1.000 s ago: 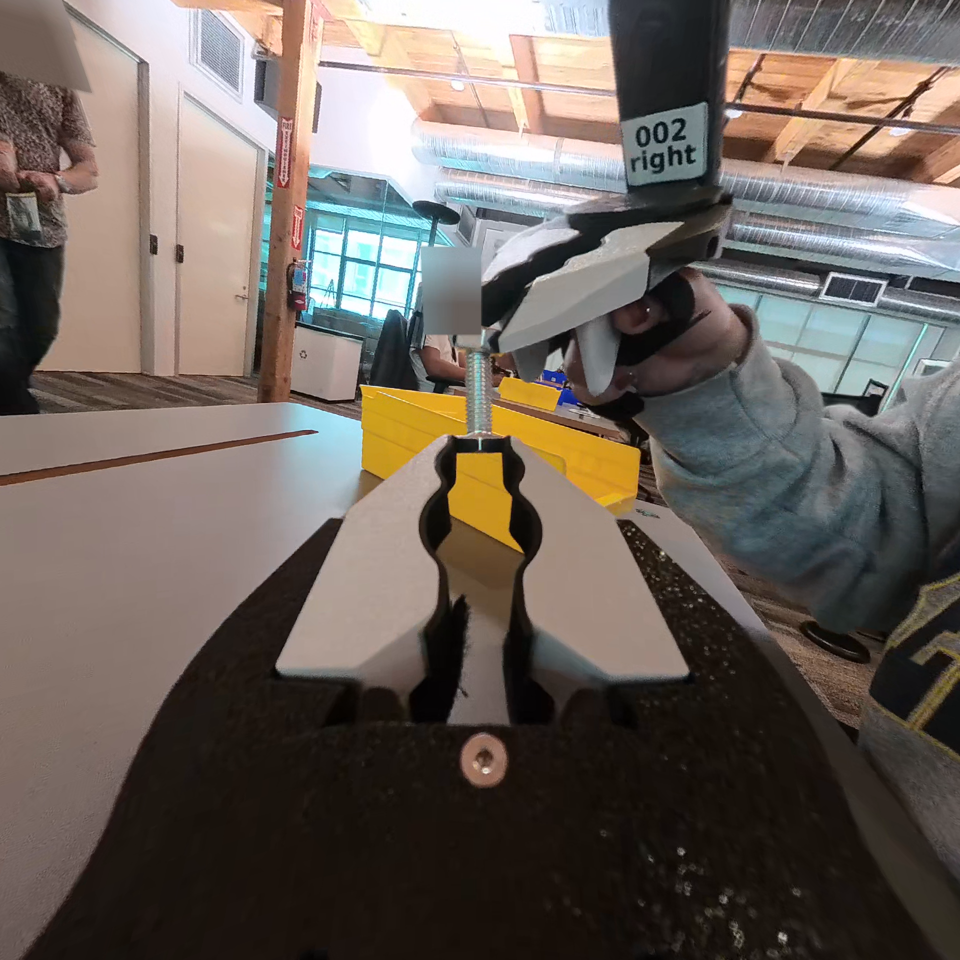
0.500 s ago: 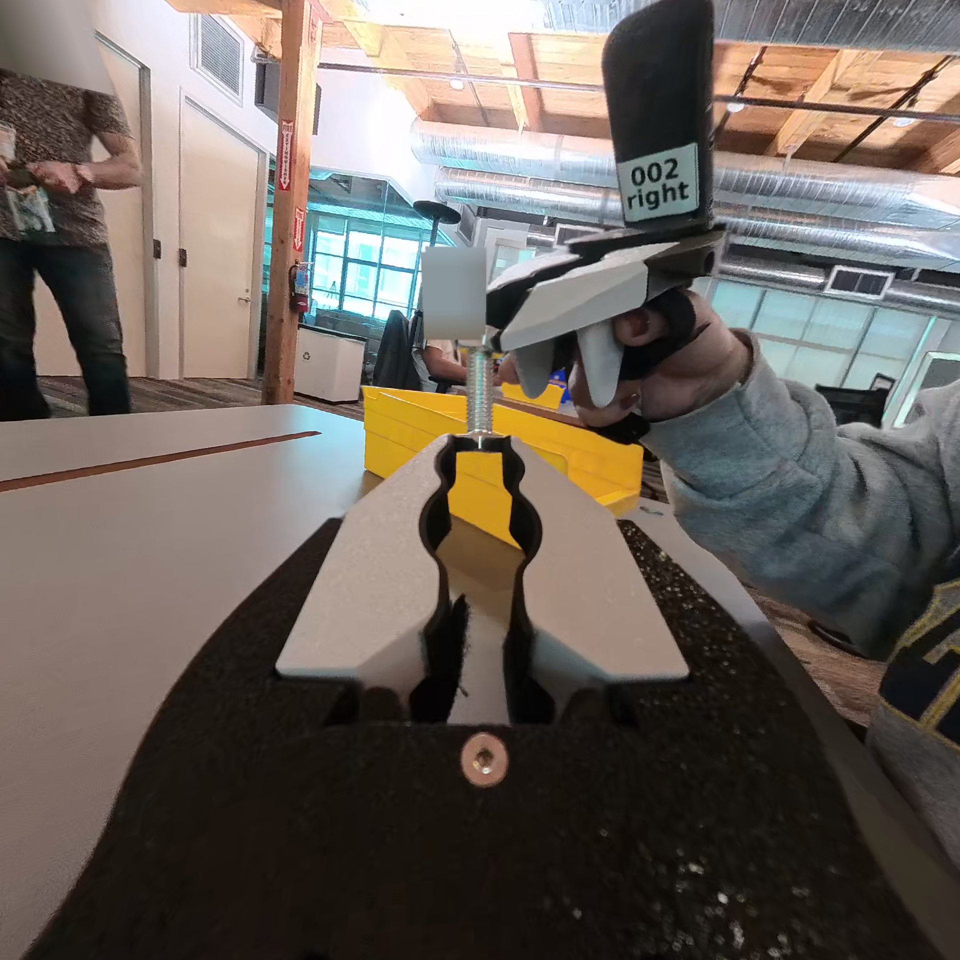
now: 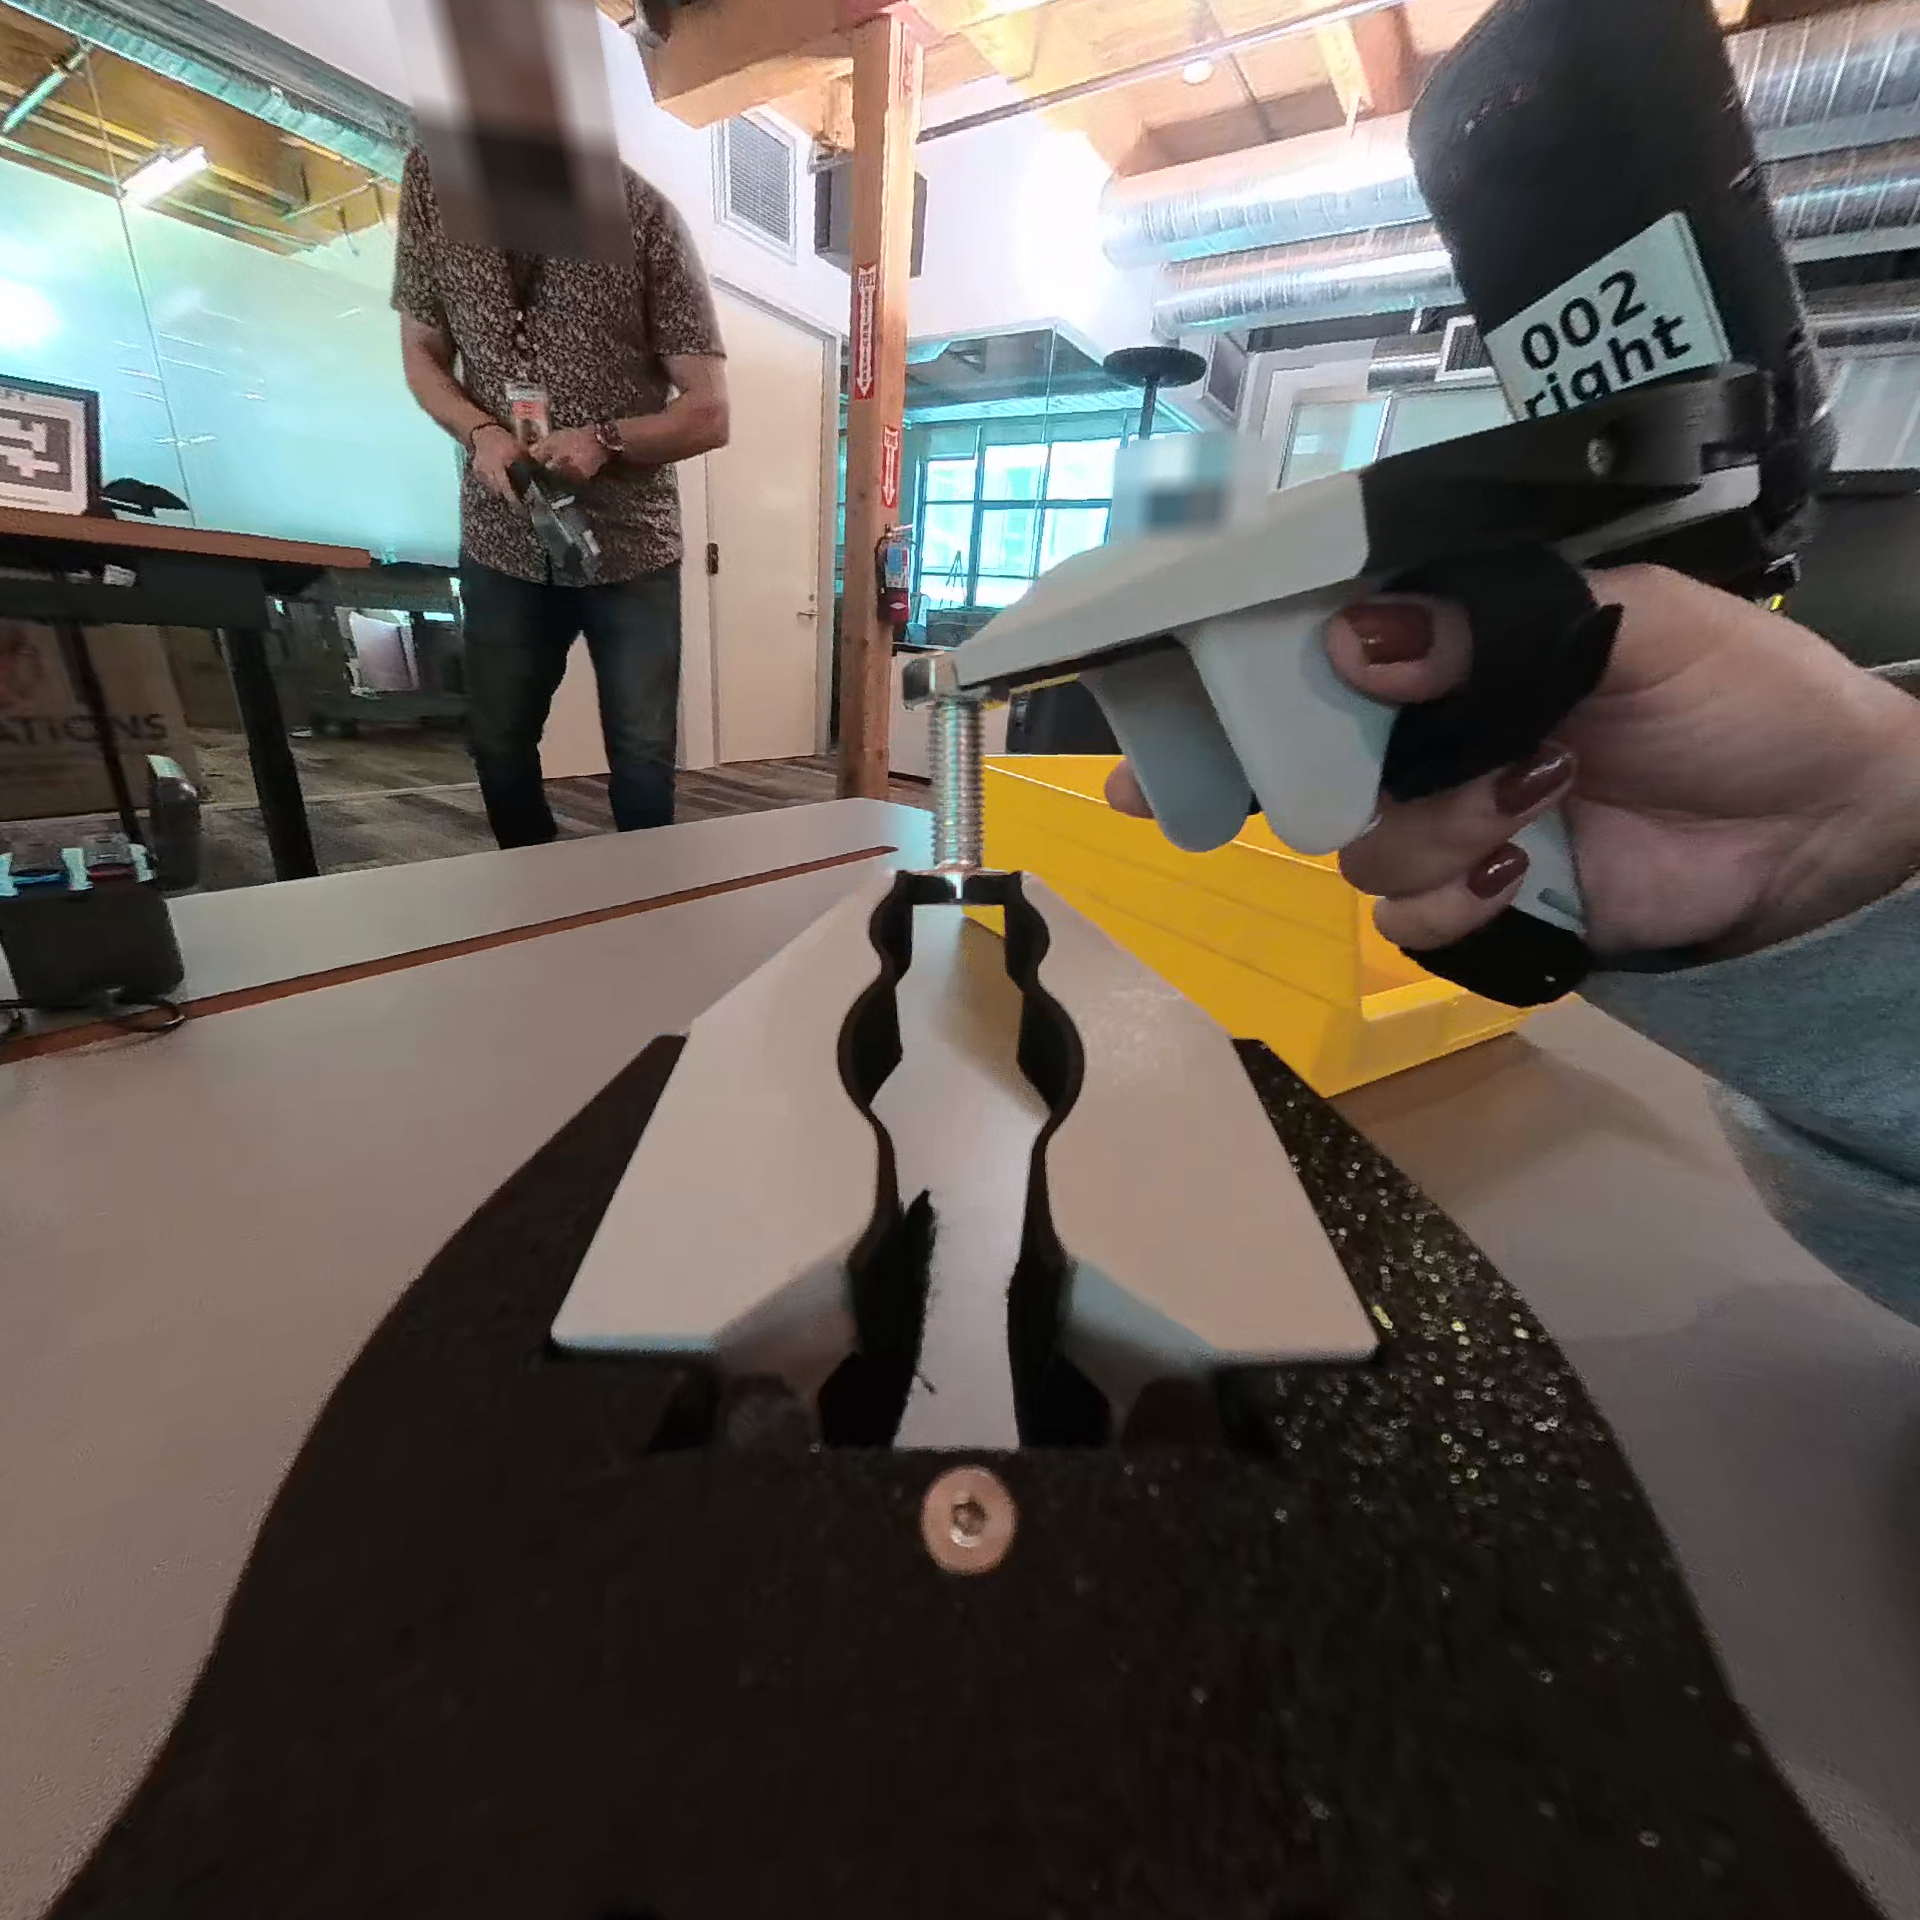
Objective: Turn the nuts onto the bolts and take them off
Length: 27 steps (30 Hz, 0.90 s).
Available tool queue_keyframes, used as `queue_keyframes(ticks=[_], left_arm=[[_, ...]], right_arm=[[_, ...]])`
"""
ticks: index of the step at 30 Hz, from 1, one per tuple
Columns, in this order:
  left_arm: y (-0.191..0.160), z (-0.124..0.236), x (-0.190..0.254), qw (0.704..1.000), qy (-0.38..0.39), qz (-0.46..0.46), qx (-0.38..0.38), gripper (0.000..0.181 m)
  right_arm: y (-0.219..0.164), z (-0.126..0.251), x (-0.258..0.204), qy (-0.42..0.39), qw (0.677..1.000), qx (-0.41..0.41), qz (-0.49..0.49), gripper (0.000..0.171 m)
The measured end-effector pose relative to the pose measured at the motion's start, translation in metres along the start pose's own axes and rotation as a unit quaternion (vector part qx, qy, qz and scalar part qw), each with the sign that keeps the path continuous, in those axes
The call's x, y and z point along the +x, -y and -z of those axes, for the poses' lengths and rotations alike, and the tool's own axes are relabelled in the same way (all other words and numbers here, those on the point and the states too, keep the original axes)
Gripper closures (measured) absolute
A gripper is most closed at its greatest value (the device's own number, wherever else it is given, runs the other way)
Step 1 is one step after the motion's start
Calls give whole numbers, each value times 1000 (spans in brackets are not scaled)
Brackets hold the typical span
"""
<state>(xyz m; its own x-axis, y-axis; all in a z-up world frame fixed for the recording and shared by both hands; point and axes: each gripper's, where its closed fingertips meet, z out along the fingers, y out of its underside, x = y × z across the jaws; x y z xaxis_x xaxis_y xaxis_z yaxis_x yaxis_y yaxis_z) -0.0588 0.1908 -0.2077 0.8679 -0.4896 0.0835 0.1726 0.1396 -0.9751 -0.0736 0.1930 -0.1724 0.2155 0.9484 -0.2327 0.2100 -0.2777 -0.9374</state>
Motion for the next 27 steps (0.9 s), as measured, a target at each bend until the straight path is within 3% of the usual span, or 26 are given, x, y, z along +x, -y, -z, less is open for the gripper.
queue_keyframes(ticks=[10,15,20,23,27], left_arm=[[0,0,1,1000,-11,1,1,166],[3,0,1,1000,-23,16,11,166],[10,1,17,993,-106,50,29,166],[10,1,22,989,-131,62,31,166],[8,1,25,987,-144,65,25,166]], right_arm=[[-1,0,0,-2,1000,-1,12,151],[1,3,-2,6,999,12,45,126],[11,9,-17,83,990,74,83,105],[10,13,-31,154,983,85,60,105],[6,13,-38,169,979,89,77,105]])
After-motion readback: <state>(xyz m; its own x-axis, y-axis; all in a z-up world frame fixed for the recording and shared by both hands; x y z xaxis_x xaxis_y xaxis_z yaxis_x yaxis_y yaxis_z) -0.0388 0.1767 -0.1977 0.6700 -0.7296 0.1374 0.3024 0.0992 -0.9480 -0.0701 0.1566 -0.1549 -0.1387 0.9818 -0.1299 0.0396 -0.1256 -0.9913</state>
